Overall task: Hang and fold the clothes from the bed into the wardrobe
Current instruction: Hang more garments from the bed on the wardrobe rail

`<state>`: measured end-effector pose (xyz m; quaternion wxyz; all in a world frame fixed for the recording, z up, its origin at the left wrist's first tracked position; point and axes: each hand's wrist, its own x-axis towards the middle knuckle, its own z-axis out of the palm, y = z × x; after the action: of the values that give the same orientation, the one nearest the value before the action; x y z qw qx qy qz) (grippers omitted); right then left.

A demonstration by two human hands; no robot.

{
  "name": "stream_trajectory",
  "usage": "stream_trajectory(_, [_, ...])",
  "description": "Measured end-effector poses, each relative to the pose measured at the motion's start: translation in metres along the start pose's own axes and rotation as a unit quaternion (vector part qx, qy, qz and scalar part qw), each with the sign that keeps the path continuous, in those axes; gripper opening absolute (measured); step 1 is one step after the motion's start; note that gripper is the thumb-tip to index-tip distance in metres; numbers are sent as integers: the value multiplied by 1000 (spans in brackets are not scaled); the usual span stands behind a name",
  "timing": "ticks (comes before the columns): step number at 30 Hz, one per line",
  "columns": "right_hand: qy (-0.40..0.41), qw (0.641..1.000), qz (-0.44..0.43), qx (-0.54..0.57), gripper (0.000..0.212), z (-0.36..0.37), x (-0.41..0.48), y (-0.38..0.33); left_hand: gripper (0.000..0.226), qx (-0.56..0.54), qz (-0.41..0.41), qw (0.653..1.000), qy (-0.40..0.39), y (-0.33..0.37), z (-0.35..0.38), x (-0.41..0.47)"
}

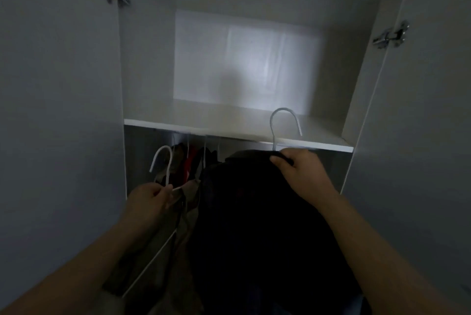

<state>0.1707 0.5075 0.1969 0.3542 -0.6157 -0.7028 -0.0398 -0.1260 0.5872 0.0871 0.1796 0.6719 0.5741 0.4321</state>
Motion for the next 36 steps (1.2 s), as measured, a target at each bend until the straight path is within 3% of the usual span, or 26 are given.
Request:
stream_trajectory(10, [-20, 986, -101, 134, 36, 20, 88, -10, 41, 33, -30, 994, 100, -2, -25, 36])
stream_trajectory(23, [18, 960, -148, 237, 45, 51, 203, -46, 49, 85, -64, 974, 198, -32, -67, 90])
stream_trajectory(30, [10, 934, -134, 331, 43, 63, 277, -25, 46, 114, -91, 956, 255, -14, -66, 121])
stream_trajectory(36, [39, 889, -10, 457, 32, 49, 381, 45, 44, 138, -139, 938, 285, 28, -29, 165])
